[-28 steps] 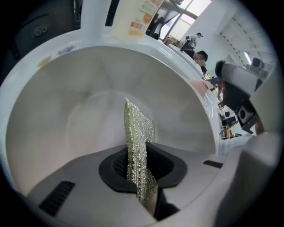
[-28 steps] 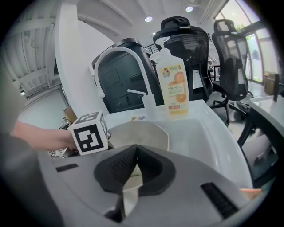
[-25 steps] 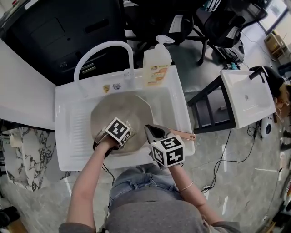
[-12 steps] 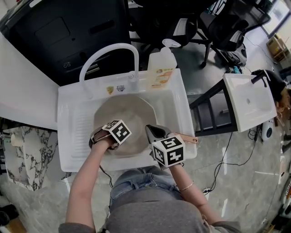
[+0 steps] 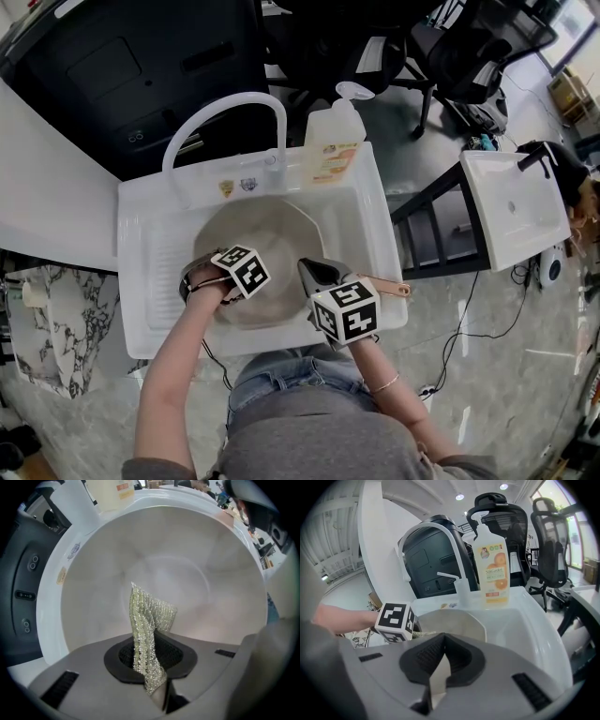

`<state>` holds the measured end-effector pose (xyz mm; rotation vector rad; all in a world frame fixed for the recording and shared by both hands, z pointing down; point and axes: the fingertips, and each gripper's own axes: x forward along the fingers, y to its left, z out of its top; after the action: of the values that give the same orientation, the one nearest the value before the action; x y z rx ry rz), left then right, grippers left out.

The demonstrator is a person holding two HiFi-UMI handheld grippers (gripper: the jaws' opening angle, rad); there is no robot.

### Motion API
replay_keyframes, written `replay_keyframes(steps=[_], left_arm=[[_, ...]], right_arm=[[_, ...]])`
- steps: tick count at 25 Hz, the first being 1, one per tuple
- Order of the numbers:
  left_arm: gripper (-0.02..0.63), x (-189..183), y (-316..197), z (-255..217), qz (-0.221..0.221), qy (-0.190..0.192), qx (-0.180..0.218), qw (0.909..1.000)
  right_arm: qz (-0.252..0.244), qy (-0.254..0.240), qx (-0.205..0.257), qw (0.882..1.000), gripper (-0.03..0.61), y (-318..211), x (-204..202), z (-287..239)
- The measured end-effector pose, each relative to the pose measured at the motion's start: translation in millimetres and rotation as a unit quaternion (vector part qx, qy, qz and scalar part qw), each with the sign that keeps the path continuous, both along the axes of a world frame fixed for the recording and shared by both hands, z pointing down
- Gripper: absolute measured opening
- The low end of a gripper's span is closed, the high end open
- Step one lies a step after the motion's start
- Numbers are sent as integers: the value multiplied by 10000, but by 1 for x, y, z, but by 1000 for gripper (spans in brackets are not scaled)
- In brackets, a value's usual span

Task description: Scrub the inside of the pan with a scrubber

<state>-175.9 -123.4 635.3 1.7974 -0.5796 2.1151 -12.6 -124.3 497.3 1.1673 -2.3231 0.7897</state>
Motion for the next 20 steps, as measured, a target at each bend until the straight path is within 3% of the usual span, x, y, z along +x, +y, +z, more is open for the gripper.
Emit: replay_keyframes(steps=[7, 12, 16, 20], left_arm=[[61, -10, -28, -1, 597, -516, 467, 9958], [61, -11, -53, -5, 1019, -834, 975, 9865], [61, -7, -77, -12, 1396, -1017, 1571, 9724], [61, 6, -101, -24, 1829, -1101, 2366, 9479]], right_arm=[[-53, 25, -34, 10000, 11, 0, -6, 1], [-61, 79, -37, 9999, 11, 1, -7, 3], [1, 105, -59, 9999, 11, 3, -6, 4], [135, 147, -61, 9998, 11, 5, 1, 4]])
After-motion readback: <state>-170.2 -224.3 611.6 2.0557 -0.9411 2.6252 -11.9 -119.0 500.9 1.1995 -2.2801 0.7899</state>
